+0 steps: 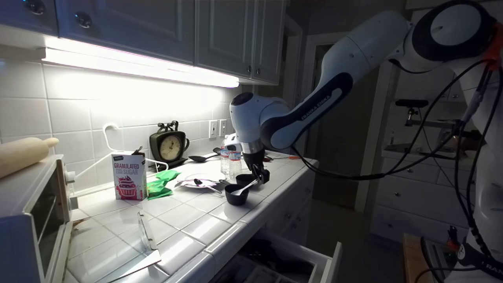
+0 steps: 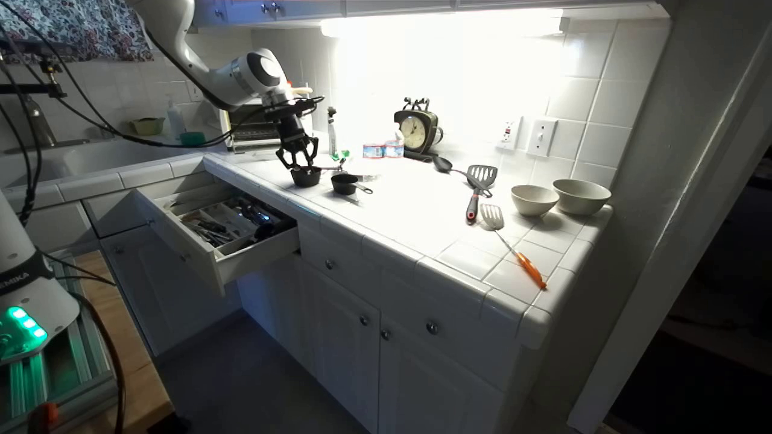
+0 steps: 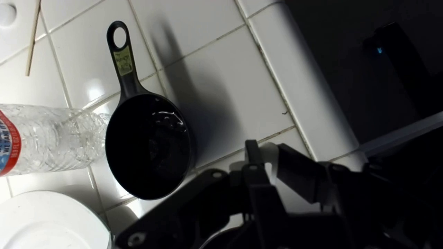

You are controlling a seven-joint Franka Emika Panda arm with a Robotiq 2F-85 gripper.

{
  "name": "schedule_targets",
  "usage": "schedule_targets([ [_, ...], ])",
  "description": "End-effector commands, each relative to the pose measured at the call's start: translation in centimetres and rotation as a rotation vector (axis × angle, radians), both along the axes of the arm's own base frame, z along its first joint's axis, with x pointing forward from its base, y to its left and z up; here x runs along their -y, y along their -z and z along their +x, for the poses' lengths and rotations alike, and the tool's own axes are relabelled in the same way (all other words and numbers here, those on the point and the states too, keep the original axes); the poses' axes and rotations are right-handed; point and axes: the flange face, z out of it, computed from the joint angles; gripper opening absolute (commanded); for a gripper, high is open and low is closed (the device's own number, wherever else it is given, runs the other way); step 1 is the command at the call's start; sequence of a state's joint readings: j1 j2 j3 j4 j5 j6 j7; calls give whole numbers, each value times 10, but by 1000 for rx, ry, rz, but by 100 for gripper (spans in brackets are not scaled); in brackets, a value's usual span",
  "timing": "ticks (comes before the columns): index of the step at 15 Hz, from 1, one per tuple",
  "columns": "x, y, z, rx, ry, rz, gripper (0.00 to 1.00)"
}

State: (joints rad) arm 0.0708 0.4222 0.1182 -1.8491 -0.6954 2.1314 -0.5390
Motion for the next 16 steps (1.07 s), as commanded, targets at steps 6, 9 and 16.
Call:
schedule_targets([
  [6, 2, -5, 6, 4, 55, 67, 4],
  [9, 3, -7, 7, 5, 66, 80, 4],
  [16, 7, -16, 10, 12, 90, 107, 4],
])
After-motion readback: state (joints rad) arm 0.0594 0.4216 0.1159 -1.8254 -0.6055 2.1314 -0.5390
